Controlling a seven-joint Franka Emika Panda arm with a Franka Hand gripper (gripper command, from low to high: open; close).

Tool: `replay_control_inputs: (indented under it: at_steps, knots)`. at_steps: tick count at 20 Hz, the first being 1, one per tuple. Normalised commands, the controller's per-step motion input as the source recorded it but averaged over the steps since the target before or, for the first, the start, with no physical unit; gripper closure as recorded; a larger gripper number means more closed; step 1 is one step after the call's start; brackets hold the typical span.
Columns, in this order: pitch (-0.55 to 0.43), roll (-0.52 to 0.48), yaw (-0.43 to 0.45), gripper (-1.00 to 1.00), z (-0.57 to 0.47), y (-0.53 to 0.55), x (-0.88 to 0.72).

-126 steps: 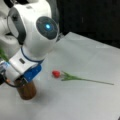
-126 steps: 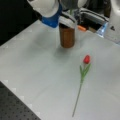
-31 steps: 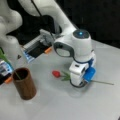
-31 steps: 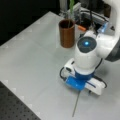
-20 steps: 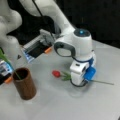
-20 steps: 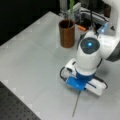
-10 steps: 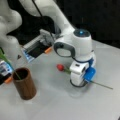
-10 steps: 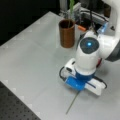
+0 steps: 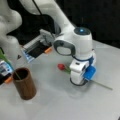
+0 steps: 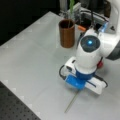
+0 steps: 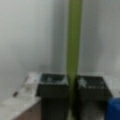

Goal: Flower insertion into a vase

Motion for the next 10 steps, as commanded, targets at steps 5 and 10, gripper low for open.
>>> replay_control_inputs:
  at_steps: [5,10]
  knots:
    - [0.166,-0.051,-0.018,1.0,0.8,-0.11,0.01]
    - [0.069,0.059,-0.047,1.0,0.45,-0.19,0.02]
